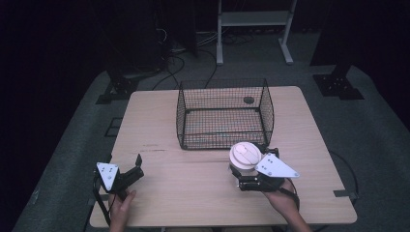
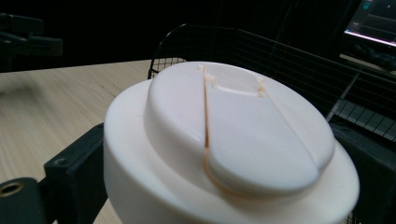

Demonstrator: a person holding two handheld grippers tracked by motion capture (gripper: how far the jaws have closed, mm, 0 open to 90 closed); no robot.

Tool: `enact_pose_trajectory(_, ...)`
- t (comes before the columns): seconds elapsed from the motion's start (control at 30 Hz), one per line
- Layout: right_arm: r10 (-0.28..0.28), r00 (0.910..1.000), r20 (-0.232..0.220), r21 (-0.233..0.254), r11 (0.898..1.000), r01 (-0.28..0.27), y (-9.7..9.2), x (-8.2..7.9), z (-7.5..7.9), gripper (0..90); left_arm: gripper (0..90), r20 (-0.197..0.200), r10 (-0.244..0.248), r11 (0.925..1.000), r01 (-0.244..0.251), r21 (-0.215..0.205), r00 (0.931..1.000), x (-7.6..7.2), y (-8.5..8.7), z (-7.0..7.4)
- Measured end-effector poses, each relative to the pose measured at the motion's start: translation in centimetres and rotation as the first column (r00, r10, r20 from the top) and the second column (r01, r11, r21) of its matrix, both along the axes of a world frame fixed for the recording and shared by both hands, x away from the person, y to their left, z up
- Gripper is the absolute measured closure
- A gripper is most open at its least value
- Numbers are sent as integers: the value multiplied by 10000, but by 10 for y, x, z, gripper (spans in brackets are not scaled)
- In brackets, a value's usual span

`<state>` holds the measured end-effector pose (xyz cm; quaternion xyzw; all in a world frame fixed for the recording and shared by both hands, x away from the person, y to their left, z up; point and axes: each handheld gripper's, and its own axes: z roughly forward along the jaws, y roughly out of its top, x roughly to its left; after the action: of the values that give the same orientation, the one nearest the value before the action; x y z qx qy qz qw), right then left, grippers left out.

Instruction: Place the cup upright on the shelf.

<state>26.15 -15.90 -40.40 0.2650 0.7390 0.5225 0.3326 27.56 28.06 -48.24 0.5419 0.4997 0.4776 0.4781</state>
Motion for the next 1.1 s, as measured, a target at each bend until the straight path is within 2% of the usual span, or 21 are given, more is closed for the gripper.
enact_pose_trajectory(0.23, 113, 9998, 131, 113, 9999, -115, 0, 3, 13, 40, 0, -1, 0, 10000, 0, 8, 10000, 0, 0, 0)
enact_pose_trajectory(0.33, 170, 9996, 239, 113, 9998, -173, 2, 8, 22, 40, 0, 2, 11, 10000, -11, -4, 10000, 0, 0, 0)
enact_pose_trajectory(0.67, 141, 9997, 215, 249, 9996, -146, 7, 23, 37, 40, 0, 14, 10, 10000, -10, -41, 10000, 0, 0, 0)
enact_pose_trajectory(1.1, 267, 9991, 316, 473, 9985, -282, 14, 42, 72, 40, 0, 8, 21, 10000, -21, -44, 10000, 0, 0, 0)
